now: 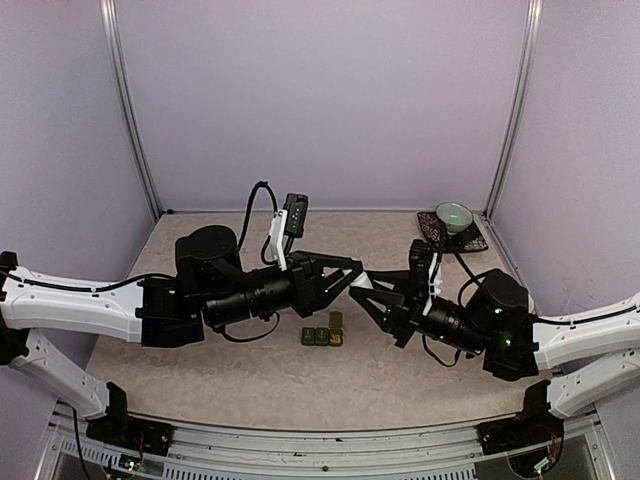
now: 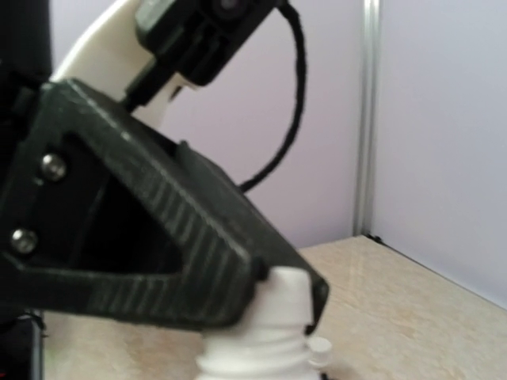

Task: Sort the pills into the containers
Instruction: Screw the lid of the pill bottle onto the pill bottle.

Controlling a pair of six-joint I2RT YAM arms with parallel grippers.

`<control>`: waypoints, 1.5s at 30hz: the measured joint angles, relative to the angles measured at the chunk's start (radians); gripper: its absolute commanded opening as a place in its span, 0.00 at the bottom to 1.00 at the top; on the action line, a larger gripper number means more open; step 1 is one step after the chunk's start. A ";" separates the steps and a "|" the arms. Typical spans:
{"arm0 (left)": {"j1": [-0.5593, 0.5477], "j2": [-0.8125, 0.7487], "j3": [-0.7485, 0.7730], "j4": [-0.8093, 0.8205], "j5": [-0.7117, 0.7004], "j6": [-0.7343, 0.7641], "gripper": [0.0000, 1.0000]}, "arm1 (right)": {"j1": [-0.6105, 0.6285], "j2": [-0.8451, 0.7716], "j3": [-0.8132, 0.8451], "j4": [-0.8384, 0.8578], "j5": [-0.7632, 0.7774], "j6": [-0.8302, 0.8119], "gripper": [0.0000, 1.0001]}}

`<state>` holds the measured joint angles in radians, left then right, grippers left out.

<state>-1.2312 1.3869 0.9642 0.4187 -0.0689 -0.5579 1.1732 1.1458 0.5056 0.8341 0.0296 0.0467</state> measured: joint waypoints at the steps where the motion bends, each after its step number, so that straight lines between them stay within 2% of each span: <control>1: 0.000 -0.004 -0.002 0.006 0.015 0.008 0.28 | 0.000 -0.007 0.000 -0.002 -0.011 0.002 0.00; 8: 0.000 -0.021 -0.003 0.005 0.105 0.065 0.28 | 0.000 -0.063 0.001 -0.059 -0.084 0.054 0.00; 13: -0.005 -0.021 0.026 -0.054 0.117 0.100 0.29 | 0.000 -0.093 0.011 -0.125 -0.102 0.106 0.00; 25: -0.016 -0.021 0.028 -0.026 0.178 0.155 0.29 | 0.003 -0.148 0.018 -0.176 -0.150 0.200 0.00; 35: -0.018 -0.027 0.026 -0.011 0.283 0.233 0.39 | 0.004 -0.171 0.021 -0.159 -0.225 0.252 0.00; 38: -0.020 -0.031 0.026 -0.031 0.309 0.251 0.45 | 0.004 -0.185 0.021 -0.143 -0.233 0.259 0.00; 40: -0.027 -0.031 0.025 -0.058 0.328 0.257 0.52 | 0.004 -0.192 0.021 -0.115 -0.235 0.262 0.00; 45: -0.038 -0.031 0.018 -0.109 0.353 0.270 0.81 | 0.004 -0.199 0.021 -0.078 -0.234 0.261 0.00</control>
<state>-1.2690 1.3556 0.9821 0.3099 0.2844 -0.2882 1.1774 0.9466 0.5270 0.7563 -0.2043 0.3077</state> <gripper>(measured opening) 0.661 0.255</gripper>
